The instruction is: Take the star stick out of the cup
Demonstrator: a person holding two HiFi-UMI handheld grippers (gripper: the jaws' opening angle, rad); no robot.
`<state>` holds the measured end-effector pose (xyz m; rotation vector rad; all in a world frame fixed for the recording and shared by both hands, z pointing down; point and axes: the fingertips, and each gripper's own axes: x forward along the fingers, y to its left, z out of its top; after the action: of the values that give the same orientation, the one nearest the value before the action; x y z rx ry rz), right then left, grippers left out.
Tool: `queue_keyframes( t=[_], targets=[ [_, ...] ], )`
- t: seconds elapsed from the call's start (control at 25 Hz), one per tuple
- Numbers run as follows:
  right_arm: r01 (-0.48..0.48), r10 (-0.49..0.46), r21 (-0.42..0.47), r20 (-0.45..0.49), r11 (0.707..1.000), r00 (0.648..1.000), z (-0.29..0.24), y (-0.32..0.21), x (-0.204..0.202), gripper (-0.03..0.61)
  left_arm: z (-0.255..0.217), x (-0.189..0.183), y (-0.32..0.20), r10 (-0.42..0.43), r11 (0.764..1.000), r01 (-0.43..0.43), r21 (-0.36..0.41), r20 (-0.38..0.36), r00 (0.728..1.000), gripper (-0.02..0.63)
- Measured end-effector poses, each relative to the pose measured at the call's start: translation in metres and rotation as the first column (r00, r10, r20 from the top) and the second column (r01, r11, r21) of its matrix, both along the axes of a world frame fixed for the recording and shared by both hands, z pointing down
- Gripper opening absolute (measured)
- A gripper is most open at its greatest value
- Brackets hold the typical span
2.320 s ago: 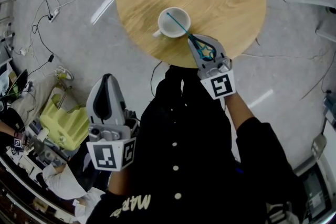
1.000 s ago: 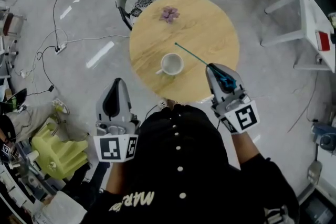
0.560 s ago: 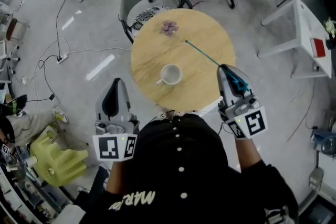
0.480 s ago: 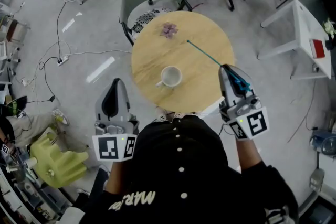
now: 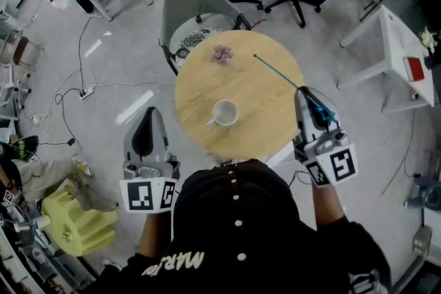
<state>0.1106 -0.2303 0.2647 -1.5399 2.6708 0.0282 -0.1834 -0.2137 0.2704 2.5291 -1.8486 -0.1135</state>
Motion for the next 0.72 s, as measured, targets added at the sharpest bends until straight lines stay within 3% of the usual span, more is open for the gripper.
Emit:
queue_keyframes(
  t=[0.72],
  targets=[
    [-0.119,0.12,0.046,-0.029,0.992,0.992,-0.012,0.003,0.036,0.02,-0.006,-0.022,-0.005,-0.057,0.998,0.056,0.019,0.025,0.998,-0.005]
  ],
)
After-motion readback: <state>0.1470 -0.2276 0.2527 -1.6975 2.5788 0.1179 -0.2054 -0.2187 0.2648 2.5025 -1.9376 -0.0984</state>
